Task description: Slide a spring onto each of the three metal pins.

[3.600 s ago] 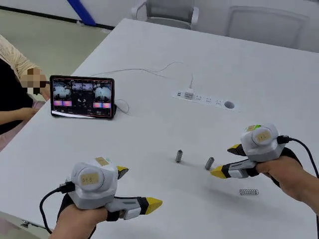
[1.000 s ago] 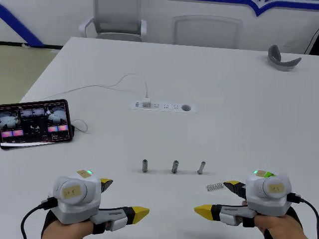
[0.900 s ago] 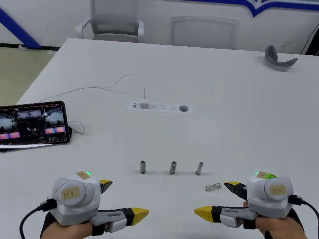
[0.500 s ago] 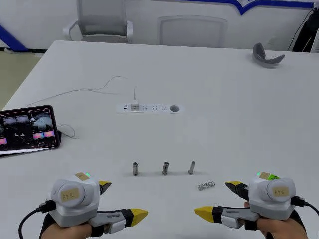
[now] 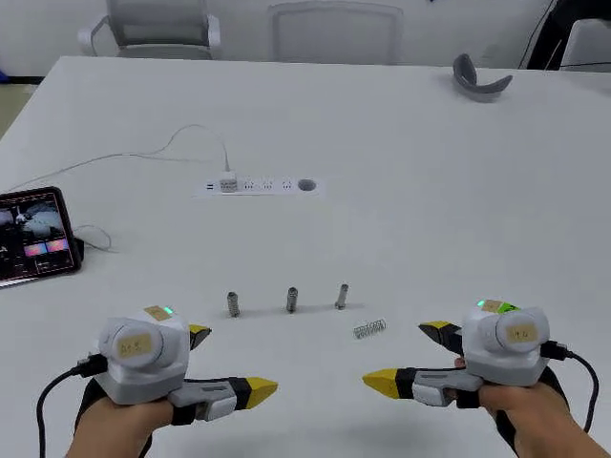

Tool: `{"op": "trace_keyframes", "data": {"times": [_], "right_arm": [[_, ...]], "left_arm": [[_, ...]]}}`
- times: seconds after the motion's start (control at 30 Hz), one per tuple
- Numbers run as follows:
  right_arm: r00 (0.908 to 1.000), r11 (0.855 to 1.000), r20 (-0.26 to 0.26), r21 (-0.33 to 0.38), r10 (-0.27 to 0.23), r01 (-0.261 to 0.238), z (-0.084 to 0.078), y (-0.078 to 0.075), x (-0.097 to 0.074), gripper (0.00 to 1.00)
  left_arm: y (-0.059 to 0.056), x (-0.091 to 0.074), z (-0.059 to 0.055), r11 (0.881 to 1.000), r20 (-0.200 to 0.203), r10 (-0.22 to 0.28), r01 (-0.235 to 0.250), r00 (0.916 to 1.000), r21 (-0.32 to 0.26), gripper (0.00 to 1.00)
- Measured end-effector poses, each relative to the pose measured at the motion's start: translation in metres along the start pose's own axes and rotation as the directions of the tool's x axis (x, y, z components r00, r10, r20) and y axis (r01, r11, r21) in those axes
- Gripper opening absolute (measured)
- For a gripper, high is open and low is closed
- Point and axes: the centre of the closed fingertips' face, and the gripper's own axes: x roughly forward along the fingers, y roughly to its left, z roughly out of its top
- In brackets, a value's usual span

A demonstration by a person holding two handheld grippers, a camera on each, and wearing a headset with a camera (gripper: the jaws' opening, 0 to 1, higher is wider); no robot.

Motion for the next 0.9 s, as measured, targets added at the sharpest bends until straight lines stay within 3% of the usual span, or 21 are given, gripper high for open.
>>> {"op": "trace_keyframes", "data": {"times": [0.43, 0.9], "right_arm": [[0.9999, 1.0, 0.014, 0.017, -0.003, 0.002, 0.0, 0.007, -0.012, 0.85], [0.9999, 1.0, -0.011, 0.02, -0.01, 0.01, -0.005, 0.006, -0.023, 0.84]], "left_arm": [[-0.025, 0.032, 0.006, 0.995, -0.039, -0.081, 0.083, 0.996, 0.061, 0.78], [-0.045, 0.069, 0.015, 0.985, -0.07, -0.137, 0.143, 0.9882, 0.096, 0.76]]}}
